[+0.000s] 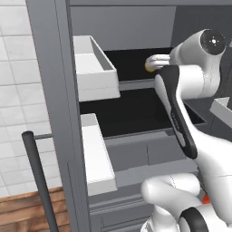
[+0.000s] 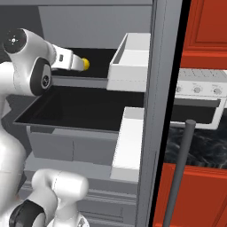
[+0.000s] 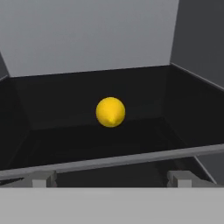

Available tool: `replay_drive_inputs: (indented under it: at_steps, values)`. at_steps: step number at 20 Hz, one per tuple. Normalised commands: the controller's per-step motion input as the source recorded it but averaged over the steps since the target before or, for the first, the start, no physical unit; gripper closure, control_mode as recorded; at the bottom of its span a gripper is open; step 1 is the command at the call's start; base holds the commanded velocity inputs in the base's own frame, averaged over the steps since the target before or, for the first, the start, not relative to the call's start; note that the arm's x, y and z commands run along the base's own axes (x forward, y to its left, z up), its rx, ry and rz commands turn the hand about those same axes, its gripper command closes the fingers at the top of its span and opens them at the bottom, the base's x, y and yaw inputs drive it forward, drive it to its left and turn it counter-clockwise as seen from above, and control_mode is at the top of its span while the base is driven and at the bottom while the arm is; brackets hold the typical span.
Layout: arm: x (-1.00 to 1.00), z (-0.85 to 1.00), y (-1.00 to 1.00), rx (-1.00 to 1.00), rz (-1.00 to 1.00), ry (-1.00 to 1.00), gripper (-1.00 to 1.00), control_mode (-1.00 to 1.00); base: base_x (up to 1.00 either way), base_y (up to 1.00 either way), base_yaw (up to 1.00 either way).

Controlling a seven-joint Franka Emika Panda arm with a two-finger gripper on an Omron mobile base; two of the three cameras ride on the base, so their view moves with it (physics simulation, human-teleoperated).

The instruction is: Retrieve a lemon from the fridge and place it on the cutting board with the fish.

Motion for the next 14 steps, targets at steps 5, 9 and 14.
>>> replay_drive_inputs:
  at_steps: [5,9,14]
  values:
    - [0.50,-0.07,0.00,0.00,0.00,0.00,-1.00,-1.00,0.00,0.00,0.00]
    - [0.48,-0.09,0.00,0.00,0.00,0.00,-1.00,-1.00,0.00,0.00,0.00]
    - [0.47,-0.09,0.00,0.00,0.00,0.00,-1.00,-1.00,0.00,0.00,0.00]
